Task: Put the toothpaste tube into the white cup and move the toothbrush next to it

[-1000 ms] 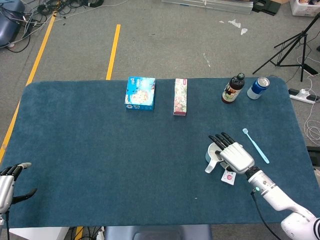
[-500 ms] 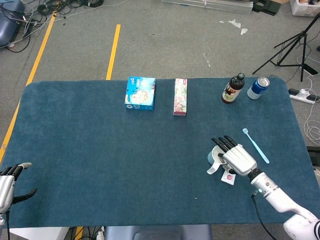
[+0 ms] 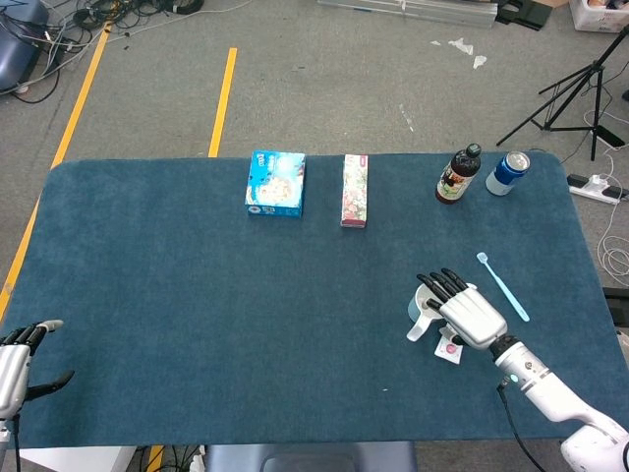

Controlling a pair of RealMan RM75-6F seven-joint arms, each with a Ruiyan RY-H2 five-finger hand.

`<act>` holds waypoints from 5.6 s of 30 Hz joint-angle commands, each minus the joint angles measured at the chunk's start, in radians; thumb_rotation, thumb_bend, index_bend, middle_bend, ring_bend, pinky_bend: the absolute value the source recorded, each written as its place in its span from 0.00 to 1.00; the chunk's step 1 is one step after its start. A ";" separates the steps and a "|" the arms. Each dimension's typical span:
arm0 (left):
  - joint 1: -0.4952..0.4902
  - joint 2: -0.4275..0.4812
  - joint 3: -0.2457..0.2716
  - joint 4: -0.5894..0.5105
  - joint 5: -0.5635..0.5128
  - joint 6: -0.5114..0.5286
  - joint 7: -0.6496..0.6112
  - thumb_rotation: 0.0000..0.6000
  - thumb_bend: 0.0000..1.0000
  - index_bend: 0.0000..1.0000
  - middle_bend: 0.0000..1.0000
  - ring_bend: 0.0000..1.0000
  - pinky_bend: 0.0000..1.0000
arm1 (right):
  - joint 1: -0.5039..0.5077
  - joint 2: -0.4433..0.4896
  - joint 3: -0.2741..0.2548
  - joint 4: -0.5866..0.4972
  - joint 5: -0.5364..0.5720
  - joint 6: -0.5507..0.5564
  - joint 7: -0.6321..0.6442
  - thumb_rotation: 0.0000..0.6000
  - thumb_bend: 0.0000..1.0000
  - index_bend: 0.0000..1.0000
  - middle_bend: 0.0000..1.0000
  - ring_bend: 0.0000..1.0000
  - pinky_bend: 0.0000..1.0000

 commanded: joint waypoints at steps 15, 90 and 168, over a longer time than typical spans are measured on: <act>0.000 0.000 0.000 0.000 0.000 0.001 0.000 1.00 0.10 0.28 0.34 0.35 0.45 | -0.042 0.078 -0.008 -0.103 -0.061 0.093 -0.043 1.00 0.25 0.26 0.00 0.00 0.06; 0.001 -0.003 0.002 -0.003 0.001 0.001 0.006 1.00 0.10 0.28 0.34 0.35 0.45 | 0.025 0.077 0.095 -0.047 0.387 -0.336 -0.226 1.00 1.00 0.23 0.93 1.00 1.00; 0.001 -0.003 0.004 -0.007 0.005 0.001 0.014 1.00 0.10 0.28 0.34 0.35 0.45 | -0.023 0.274 -0.025 -0.230 0.441 -0.263 -0.279 1.00 0.83 0.27 0.52 0.64 0.81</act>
